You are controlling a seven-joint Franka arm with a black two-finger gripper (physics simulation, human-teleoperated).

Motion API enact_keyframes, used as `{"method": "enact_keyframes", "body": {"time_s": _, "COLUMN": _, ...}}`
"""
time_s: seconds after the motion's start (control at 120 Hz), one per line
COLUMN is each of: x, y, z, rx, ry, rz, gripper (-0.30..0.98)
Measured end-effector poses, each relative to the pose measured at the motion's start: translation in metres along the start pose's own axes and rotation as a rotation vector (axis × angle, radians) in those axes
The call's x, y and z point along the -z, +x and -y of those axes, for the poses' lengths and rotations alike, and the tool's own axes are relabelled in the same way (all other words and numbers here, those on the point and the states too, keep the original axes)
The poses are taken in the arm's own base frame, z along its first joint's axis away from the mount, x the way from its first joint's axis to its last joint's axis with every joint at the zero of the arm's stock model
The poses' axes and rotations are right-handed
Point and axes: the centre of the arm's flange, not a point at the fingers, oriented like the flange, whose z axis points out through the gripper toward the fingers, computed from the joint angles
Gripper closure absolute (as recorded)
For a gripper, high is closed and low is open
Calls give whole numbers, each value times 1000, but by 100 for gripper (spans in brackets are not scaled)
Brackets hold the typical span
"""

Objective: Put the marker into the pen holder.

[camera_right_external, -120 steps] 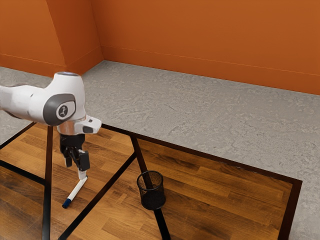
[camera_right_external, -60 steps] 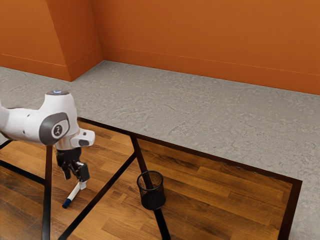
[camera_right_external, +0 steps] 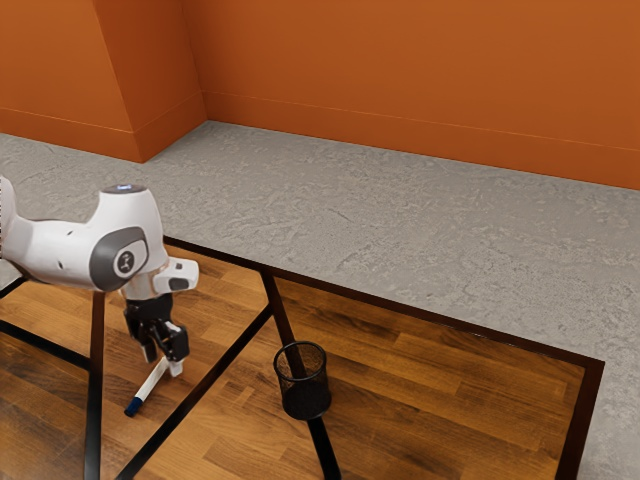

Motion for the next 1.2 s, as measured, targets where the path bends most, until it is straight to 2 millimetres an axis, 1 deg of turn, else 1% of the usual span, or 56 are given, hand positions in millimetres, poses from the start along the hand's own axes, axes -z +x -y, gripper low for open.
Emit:
{"method": "enact_keyframes", "body": {"time_s": 0.042, "x": -2, "y": 3, "z": 2, "rx": 4, "ry": -6, "rz": 1, "gripper": 23}}
{"method": "enact_keyframes", "body": {"time_s": 0.125, "x": -7, "y": 6, "z": 13, "rx": 25, "ry": -19, "rz": 2, "gripper": 25}}
{"method": "enact_keyframes", "body": {"time_s": 0.192, "x": -8, "y": 8, "z": 16, "rx": 32, "ry": -24, "rz": 1, "gripper": 26}}
{"method": "enact_keyframes", "body": {"time_s": 0.283, "x": -9, "y": 10, "z": 17, "rx": 37, "ry": -27, "rz": 1, "gripper": 30}}
{"method": "enact_keyframes", "body": {"time_s": 0.6, "x": -11, "y": 9, "z": 20, "rx": 53, "ry": -30, "rz": 2, "gripper": 48}}
{"method": "enact_keyframes", "body": {"time_s": 0.992, "x": -21, "y": 9, "z": 20, "rx": 60, "ry": -44, "rz": 18, "gripper": 60}}
{"method": "enact_keyframes", "body": {"time_s": 1.125, "x": -21, "y": 8, "z": 23, "rx": 68, "ry": -45, "rz": 17, "gripper": 62}}
{"method": "enact_keyframes", "body": {"time_s": 1.2, "x": -19, "y": 8, "z": 24, "rx": 72, "ry": -44, "rz": 13, "gripper": 70}}
